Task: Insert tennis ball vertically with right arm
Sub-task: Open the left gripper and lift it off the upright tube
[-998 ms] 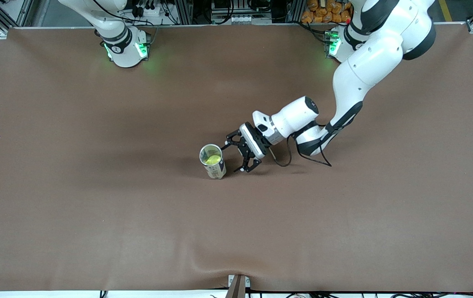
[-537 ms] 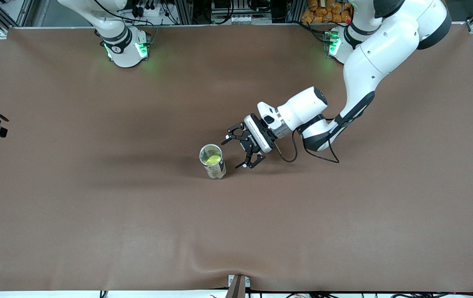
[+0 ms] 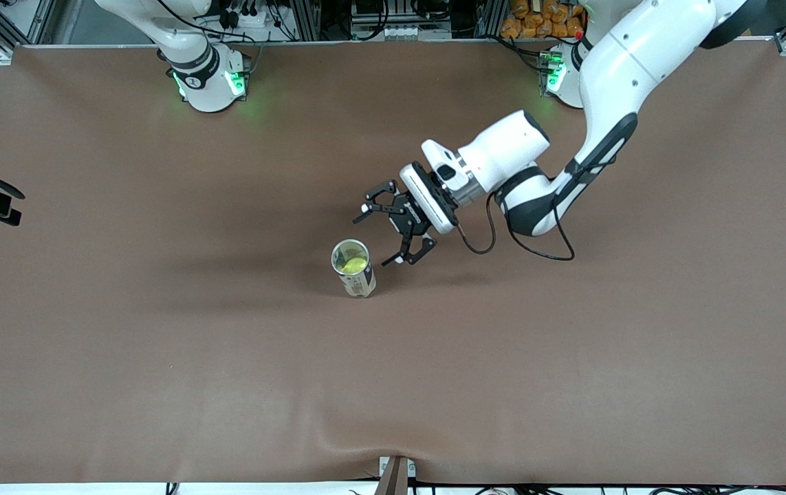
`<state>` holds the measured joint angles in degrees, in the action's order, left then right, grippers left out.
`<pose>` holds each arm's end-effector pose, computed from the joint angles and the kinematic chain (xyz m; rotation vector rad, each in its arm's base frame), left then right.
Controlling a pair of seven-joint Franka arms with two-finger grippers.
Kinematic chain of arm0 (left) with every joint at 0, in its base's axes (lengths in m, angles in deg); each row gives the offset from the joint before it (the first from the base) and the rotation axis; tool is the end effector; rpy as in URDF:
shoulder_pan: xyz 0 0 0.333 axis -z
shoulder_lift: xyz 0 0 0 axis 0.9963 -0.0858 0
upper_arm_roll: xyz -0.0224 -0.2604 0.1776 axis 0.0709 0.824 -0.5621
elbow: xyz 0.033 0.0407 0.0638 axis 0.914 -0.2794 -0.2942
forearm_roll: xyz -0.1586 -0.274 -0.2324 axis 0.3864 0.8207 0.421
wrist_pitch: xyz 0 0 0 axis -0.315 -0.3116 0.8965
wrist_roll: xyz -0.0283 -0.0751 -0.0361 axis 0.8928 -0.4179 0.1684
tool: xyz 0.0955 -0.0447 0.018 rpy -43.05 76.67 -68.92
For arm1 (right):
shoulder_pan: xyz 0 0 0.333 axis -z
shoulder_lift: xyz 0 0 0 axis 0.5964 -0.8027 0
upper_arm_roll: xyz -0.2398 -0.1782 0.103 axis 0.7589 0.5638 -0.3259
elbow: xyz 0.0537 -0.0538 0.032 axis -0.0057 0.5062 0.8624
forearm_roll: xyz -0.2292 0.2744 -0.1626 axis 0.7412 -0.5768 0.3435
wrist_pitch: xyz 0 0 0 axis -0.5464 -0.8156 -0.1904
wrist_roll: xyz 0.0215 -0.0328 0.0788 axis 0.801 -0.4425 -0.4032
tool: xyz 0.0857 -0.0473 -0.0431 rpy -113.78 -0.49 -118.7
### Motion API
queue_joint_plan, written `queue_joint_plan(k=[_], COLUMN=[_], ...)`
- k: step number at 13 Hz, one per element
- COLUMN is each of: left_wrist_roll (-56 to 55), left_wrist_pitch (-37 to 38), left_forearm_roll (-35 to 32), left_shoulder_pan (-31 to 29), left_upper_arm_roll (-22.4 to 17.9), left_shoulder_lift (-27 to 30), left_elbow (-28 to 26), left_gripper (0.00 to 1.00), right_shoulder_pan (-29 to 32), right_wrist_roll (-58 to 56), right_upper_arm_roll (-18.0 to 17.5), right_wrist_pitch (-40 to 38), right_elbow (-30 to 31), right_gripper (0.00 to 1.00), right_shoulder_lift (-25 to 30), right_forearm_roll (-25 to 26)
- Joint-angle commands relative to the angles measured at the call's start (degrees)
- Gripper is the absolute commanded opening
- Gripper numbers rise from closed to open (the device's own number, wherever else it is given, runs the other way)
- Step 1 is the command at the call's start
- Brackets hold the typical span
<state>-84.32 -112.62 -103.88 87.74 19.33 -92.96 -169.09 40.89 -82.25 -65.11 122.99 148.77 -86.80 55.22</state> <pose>0.4954 -0.4507 0.3756 2.0172 -0.7832 1.0512 0.6128 -0.0526 0.6390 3.1377 -0.0058 -0.0974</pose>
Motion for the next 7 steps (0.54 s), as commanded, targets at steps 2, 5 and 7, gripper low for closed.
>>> queue_joint_plan(k=[2,5,7], left_wrist_roll=[-8.7,-14.4,-18.0], left_wrist_pitch=[8.3,17.4,23.7], left_forearm_roll=[-0.2,-0.1,0.0], left_shoulder_pan=[3.2,6.4,8.6], left_upper_arm_roll=[-0.1,-0.1,-0.2], left_shoulder_lift=[3.5,3.5,3.5], left_elbow=[5.1,11.6,15.9], left_gripper=[1.0,1.0,1.0], right_shoulder_pan=[-1.1,-5.7,-14.0], right_wrist_roll=[0.3,0.3,0.3], right_upper_arm_roll=[-0.2,2.4,9.4], right_wrist_pitch=[-0.5,3.4,10.7], right_elbow=[0.4,7.7,18.1], right_gripper=[1.0,1.0,1.0], right_shoulder_lift=[0.1,3.8,9.8], right_forearm_roll=[0.5,0.2,0.1])
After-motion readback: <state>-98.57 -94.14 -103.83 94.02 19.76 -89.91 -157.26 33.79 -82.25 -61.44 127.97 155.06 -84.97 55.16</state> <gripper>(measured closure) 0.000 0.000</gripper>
